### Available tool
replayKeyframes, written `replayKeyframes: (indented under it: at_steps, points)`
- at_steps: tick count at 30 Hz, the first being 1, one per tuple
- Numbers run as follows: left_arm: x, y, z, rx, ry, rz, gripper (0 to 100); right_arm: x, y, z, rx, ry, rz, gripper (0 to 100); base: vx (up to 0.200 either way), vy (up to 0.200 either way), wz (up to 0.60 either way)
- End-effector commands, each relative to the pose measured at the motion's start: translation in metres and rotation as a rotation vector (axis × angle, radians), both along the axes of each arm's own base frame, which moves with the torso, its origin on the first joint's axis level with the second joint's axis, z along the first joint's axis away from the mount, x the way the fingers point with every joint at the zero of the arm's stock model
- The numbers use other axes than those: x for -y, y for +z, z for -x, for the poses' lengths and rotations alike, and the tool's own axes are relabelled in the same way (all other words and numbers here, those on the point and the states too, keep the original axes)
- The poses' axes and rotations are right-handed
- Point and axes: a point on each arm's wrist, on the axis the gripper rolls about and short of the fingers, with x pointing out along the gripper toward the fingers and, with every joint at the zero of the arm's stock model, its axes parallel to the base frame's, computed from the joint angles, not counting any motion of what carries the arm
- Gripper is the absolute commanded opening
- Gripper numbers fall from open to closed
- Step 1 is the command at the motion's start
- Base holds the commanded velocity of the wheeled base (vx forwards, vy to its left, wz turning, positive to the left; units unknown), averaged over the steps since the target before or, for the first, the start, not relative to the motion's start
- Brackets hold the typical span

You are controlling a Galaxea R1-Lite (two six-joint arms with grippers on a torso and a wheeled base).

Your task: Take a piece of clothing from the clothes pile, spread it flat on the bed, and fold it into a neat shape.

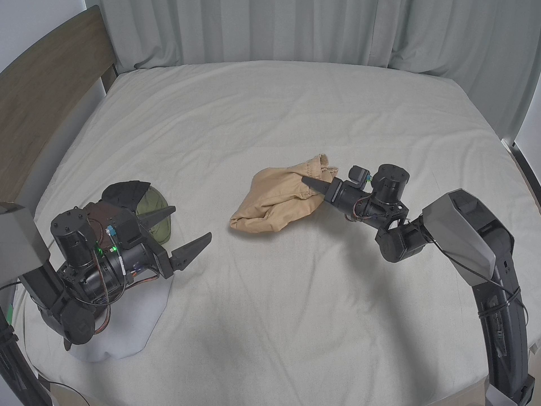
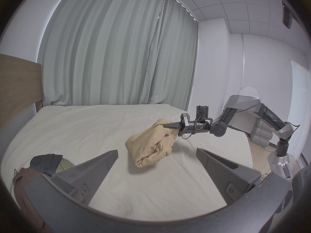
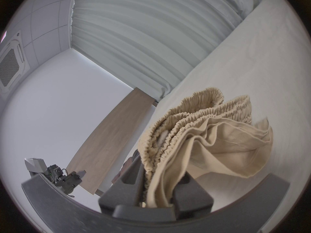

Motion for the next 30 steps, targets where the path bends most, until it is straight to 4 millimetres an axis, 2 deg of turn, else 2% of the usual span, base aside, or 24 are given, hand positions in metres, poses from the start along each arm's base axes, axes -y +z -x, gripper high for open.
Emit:
replayKeyframes:
  at_steps: [1, 8, 13, 30]
  points:
    - [0.0, -0.001, 0.0, -0.003, 0.0, -0.001, 100, 0.011, -0.024, 0.008, -0.075, -0.016, 0.03, 0, 0.0, 0.0, 0.0]
    - [0.0, -0.001, 0.0, -0.004, 0.0, -0.001, 100, 0.015, -0.049, 0.02, -0.116, -0.018, 0.065, 0, 0.0, 0.0, 0.0]
    - [0.0, -0.001, 0.0, -0.003, 0.0, -0.001, 100, 0.016, -0.06, 0.025, -0.118, -0.018, 0.084, 0, 0.0, 0.0, 0.0]
    - [0.0, -0.001, -0.001, -0.001, 0.0, -0.001, 100, 0.019, -0.066, 0.025, -0.1, -0.026, 0.085, 0, 0.0, 0.0, 0.0]
